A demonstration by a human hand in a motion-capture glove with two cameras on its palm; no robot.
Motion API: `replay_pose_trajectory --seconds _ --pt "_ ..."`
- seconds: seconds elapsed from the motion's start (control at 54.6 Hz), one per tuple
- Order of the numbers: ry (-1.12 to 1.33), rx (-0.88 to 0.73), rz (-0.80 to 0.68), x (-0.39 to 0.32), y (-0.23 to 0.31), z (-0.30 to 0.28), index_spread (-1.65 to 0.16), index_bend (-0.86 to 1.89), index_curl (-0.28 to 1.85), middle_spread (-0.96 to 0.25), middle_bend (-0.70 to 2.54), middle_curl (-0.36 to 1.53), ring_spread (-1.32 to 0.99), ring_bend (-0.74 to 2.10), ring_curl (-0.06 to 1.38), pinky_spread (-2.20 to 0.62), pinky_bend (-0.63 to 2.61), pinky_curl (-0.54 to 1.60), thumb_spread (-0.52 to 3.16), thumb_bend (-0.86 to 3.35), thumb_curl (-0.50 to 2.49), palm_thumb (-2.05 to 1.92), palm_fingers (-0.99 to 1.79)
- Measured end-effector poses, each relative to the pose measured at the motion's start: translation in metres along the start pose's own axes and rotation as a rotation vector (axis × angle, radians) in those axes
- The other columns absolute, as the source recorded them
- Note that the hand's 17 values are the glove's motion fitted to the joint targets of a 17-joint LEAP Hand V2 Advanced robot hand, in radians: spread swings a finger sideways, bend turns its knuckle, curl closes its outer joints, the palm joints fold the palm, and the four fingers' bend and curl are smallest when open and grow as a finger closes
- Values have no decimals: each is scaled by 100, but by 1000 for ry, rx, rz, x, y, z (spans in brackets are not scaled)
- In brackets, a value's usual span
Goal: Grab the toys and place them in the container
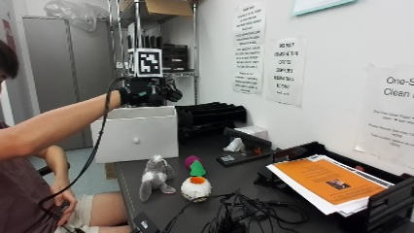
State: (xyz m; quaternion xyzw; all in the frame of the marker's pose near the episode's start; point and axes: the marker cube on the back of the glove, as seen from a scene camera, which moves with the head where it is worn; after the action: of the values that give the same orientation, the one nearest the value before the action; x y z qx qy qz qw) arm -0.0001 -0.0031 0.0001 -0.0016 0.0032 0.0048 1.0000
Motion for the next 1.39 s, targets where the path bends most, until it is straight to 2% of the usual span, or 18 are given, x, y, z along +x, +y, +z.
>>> replay_pose_trajectory --seconds 0.11,0.238,0.549,0.824,1.117,1.191,1.246,1.282,1.355,1.374,1.392 --pt "27 -18 53 0 -18 0 -15 16 8 -2 15 5 -2 31 7 0 57 17 86 2 3 0 8" --pt "32 -43 29 4 -36 -1 -19 17 13 -3 15 9 -2 36 11 0 63 22 119 0 7 -2 0" --pt "47 -77 44 19 -82 24 -22 7 15 -2 14 16 -3 46 18 1 78 30 130 -7 9 -12 -20" --pt "-21 -163 45 41 -117 117 -24 2 12 -2 12 19 -2 47 21 2 87 34 128 -7 10 -10 -27" --pt "-45 -332 136 65 -122 266 -26 6 11 -3 10 18 2 36 22 5 97 37 124 -6 14 -8 -34" --pt "-26 -346 148 70 -118 292 -27 7 11 -2 8 17 3 33 22 6 100 38 120 -6 15 -9 -30" --pt "-14 -288 155 73 -116 301 -27 7 11 -2 9 17 4 33 22 6 100 38 118 -6 16 -9 -31" --pt "-11 -218 156 73 -115 305 -27 16 13 -2 9 16 4 40 24 6 102 38 117 -6 16 -7 -9" --pt "-14 -127 153 75 -113 308 -28 28 18 -4 13 16 2 50 25 4 95 35 119 -3 18 -3 12" --pt "-15 -117 149 75 -112 308 -27 38 21 -8 23 18 -2 55 27 3 89 33 120 -1 19 0 33" --pt "-18 -107 145 75 -112 308 -27 37 19 -9 25 19 -3 56 25 2 86 31 121 -1 20 1 37"
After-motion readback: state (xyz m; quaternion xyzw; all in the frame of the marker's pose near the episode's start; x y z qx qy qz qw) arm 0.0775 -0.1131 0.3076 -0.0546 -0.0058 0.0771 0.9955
